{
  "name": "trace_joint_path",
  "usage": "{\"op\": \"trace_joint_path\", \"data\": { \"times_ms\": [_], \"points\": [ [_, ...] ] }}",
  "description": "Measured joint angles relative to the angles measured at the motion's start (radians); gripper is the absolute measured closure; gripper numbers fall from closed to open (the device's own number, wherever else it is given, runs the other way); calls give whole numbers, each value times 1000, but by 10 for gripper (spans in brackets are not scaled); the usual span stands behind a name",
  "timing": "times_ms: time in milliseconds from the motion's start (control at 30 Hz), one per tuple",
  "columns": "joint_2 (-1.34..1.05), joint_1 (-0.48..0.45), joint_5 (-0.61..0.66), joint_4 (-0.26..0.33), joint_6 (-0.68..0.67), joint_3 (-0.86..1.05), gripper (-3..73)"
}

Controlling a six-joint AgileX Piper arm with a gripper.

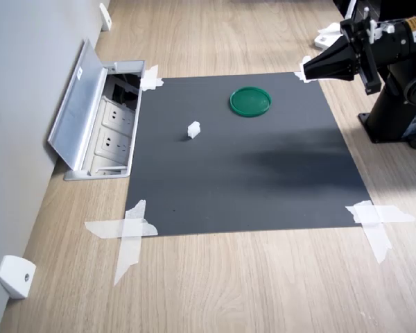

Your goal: Grasp a white terminal and put it on the green lid.

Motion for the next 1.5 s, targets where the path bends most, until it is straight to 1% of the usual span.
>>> {"op": "trace_joint_path", "data": {
  "times_ms": [1167, 1300, 1500],
  "points": [
    [0, 0, 1, 0, 0, 0, 703],
    [0, 0, 1, 20, 9, 0, 703],
    [0, 0, 1, 22, 9, 0, 703]
  ]
}}
